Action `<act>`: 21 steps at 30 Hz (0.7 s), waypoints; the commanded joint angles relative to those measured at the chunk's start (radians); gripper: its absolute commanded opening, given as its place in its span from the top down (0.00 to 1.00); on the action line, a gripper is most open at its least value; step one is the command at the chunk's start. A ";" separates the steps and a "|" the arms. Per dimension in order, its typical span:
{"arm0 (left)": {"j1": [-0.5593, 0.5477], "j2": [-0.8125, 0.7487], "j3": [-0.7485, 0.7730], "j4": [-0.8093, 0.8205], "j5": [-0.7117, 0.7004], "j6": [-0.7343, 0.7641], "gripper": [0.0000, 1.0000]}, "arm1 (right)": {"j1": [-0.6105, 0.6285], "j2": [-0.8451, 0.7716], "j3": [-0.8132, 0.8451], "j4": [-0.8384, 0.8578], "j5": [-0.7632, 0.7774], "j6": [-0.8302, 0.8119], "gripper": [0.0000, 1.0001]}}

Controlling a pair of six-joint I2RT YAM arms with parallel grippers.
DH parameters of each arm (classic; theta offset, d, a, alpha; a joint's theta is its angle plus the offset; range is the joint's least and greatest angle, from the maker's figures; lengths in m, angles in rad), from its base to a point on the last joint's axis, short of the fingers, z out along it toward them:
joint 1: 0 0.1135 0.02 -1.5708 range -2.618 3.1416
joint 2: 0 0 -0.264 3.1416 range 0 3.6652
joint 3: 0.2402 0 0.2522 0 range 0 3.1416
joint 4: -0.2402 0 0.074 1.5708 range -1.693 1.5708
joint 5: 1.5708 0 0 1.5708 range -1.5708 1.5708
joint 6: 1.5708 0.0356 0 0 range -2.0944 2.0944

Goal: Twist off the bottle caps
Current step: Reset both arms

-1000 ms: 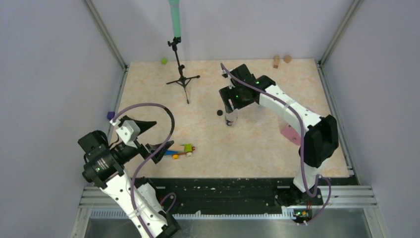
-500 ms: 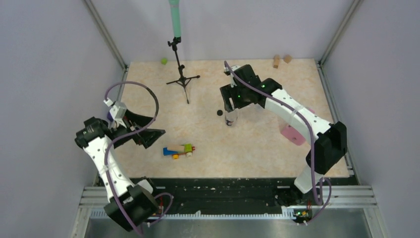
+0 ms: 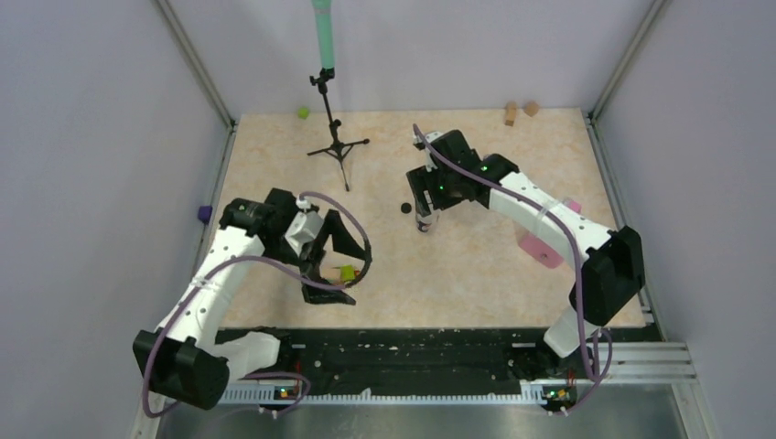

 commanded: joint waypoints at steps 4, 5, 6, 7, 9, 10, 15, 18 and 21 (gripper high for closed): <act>-0.101 -0.096 -0.208 -0.036 0.130 0.466 0.02 | 0.020 -0.083 -0.044 0.048 0.002 -0.001 0.28; -0.100 -0.088 -0.217 -0.036 0.129 0.479 0.02 | 0.021 -0.087 -0.051 0.052 0.003 -0.001 0.28; -0.102 -0.073 -0.221 -0.035 0.130 0.491 0.02 | 0.022 -0.089 -0.054 0.054 0.001 -0.001 0.28; -0.102 -0.060 -0.226 -0.036 0.129 0.515 0.01 | 0.022 -0.088 -0.056 0.054 0.000 0.001 0.28; -0.102 -0.046 -0.235 -0.035 0.130 0.585 0.02 | 0.024 -0.088 -0.054 0.052 0.005 0.002 0.28; -0.101 -0.041 -0.217 -0.035 0.130 0.587 0.02 | 0.024 -0.088 -0.054 0.049 0.009 0.002 0.28; -0.122 -0.050 0.031 -0.033 0.131 0.526 0.02 | 0.025 -0.089 -0.053 0.042 0.018 0.005 0.27; -0.133 -0.039 0.220 -0.033 0.131 0.510 0.02 | 0.027 -0.090 -0.054 0.040 0.021 0.006 0.27; -0.142 -0.030 0.362 -0.034 0.131 0.539 0.01 | 0.027 -0.089 -0.048 0.034 0.025 0.006 0.27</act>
